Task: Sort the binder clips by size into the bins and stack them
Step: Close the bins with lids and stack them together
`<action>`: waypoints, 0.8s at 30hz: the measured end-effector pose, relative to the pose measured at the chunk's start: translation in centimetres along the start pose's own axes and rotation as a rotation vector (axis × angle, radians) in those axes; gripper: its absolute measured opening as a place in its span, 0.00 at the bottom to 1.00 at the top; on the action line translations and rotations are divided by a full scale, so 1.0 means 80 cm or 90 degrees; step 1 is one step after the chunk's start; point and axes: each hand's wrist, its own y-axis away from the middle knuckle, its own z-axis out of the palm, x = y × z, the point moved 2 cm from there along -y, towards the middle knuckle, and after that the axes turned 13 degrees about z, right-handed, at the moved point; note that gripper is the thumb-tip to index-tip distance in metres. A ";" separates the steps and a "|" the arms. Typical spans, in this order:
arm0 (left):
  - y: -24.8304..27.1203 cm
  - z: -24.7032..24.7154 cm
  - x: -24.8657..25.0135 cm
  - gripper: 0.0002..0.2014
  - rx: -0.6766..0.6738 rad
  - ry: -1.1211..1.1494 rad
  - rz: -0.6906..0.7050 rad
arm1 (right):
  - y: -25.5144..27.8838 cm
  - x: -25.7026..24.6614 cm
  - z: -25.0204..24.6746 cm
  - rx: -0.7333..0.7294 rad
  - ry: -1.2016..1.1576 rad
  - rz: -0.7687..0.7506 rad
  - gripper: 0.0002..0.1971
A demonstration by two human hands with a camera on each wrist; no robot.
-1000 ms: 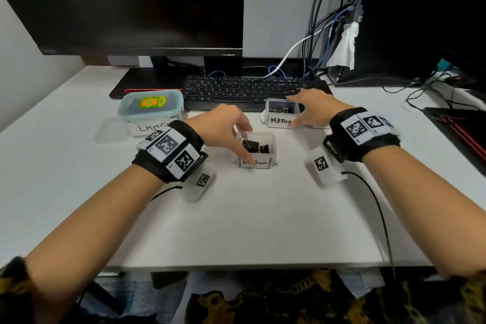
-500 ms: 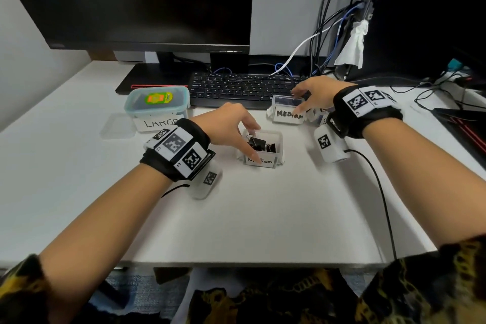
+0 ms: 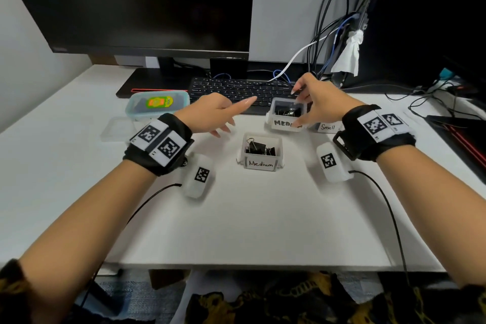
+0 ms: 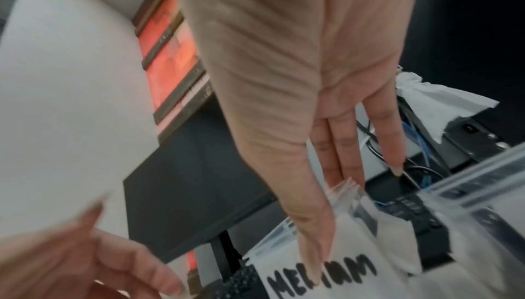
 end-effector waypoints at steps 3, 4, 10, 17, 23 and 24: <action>0.002 -0.004 0.001 0.31 0.014 0.077 -0.012 | 0.027 -0.017 -0.013 0.012 -0.061 -0.056 0.41; 0.001 -0.004 0.001 0.31 0.017 0.087 -0.021 | 0.037 -0.024 -0.015 -0.005 -0.073 -0.070 0.41; 0.002 0.008 0.001 0.31 -0.028 0.094 -0.072 | 0.075 -0.046 -0.002 -0.088 -0.067 -0.111 0.37; 0.006 0.018 -0.004 0.25 -0.088 0.119 -0.072 | 0.079 -0.052 0.004 -0.082 -0.060 -0.116 0.37; 0.007 0.019 -0.003 0.21 -0.073 0.148 -0.074 | 0.082 -0.049 0.007 -0.088 -0.066 -0.105 0.36; 0.008 0.019 -0.004 0.21 -0.063 0.159 -0.079 | 0.082 -0.048 0.008 -0.089 -0.077 -0.101 0.36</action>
